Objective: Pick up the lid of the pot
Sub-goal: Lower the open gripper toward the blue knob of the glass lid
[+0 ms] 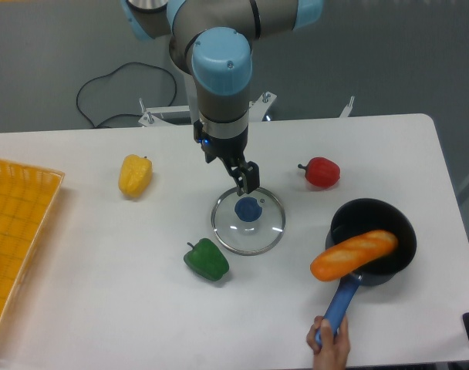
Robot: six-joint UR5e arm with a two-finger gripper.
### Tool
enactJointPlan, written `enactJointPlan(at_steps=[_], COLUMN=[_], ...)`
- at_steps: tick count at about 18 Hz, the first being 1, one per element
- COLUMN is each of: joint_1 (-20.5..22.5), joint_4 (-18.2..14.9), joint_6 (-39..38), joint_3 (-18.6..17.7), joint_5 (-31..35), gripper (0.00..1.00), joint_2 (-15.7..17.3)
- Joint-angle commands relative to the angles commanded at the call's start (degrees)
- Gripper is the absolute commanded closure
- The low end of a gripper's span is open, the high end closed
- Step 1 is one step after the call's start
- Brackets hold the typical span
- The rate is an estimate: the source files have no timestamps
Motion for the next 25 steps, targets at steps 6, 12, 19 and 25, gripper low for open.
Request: enactJointPlan(at_steps=[6, 12, 19, 25], joint_1=[-0.1, -0.1, 0.1, 0.0], joint_4=[-0.1, 0.2, 0.7, 2.1], joint_6=[-0.9, -6.8, -13.5, -13.1], joint_3=[-0.3, -2.4, -3.2, -3.1], joint_5=[-2.0, -2.4, -5.3, -5.1], gripper=[0.00, 0.00, 0.00, 0.00], joint_2=[0.1, 0.7, -0.1, -2.5])
